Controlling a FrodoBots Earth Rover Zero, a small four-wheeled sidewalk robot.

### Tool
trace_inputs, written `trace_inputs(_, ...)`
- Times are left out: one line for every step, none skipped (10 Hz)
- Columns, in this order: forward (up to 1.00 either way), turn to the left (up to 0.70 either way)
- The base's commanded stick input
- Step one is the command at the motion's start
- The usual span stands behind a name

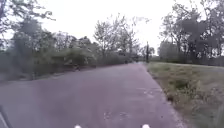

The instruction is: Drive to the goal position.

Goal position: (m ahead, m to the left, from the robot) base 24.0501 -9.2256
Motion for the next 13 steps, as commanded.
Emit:
trace_inputs(1.00, -0.28)
trace_inputs(1.00, -0.40)
trace_inputs(1.00, -0.40)
trace_inputs(1.00, -0.40)
trace_inputs(1.00, -0.40)
trace_inputs(1.00, -0.40)
trace_inputs(1.00, -0.40)
trace_inputs(1.00, -0.40)
trace_inputs(1.00, -0.40)
trace_inputs(1.00, -0.40)
trace_inputs(1.00, -0.40)
trace_inputs(1.00, -0.40)
trace_inputs(1.00, -0.19)
